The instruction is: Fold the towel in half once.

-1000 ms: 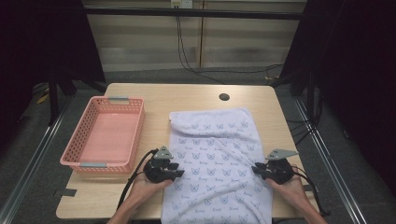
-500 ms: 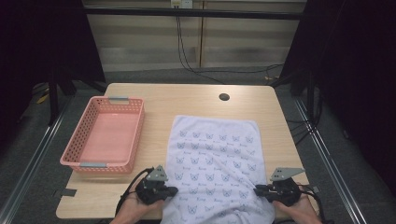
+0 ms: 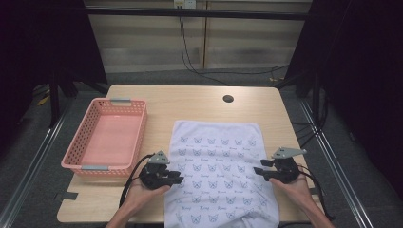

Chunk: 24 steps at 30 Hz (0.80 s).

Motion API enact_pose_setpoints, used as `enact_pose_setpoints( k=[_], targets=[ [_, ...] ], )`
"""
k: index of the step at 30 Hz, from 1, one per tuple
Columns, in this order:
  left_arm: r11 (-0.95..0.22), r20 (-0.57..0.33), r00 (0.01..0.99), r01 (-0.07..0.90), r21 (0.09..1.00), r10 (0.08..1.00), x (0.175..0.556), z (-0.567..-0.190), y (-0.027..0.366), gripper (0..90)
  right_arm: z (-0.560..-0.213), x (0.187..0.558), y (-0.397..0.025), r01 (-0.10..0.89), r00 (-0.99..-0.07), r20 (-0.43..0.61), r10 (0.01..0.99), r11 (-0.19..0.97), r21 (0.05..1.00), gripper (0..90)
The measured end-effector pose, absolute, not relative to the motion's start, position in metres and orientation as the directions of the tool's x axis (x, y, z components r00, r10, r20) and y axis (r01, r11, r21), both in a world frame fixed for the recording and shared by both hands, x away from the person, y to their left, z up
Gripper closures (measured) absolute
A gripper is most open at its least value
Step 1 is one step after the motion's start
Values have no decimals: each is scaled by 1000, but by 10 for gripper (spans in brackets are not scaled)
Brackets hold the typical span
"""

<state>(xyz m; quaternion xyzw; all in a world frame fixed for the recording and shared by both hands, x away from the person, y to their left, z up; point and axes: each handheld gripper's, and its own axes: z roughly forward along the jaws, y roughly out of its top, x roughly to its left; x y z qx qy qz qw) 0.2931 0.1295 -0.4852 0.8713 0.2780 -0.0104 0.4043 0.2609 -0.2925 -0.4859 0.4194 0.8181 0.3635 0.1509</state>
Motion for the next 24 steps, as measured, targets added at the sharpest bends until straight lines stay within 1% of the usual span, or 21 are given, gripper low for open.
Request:
enact_pose_setpoints(
  k=[2,6,7,9,11,14,17,19,21,22,24],
  targets=[
    [-526,-222,840,493,694,495,300,-488,126,724,-488,270,-291,589,-585,58,809,375,716,559],
    [-561,-193,845,484,671,498,307,-495,121,823,-491,284,-290,586,-570,39,821,373,719,593],
    [-567,-179,849,475,673,498,305,-497,122,836,-492,287,-290,587,-567,40,823,369,720,598],
    [-564,-186,843,485,668,504,302,-497,123,881,-494,293,-289,587,-569,42,821,370,720,598],
    [-557,-188,841,487,673,508,299,-497,123,898,-496,298,-288,591,-566,40,824,371,716,589],
    [-571,-192,850,480,666,490,291,-496,124,900,-502,302,-285,601,-566,27,824,390,698,585],
    [-573,-201,854,479,665,481,284,-496,125,900,-502,300,-284,582,-573,4,819,404,705,647],
    [-585,-203,858,476,657,471,281,-495,126,900,-503,297,-281,573,-579,-3,815,409,710,738],
    [-588,-219,861,480,651,460,277,-495,127,900,-502,292,-279,576,-584,1,812,414,705,790],
    [-590,-220,860,481,648,460,274,-495,128,900,-502,290,-279,572,-592,3,806,418,706,809],
    [-598,-230,865,479,643,445,269,-494,129,900,-501,284,-280,579,-599,16,801,419,699,819]
  ],
)
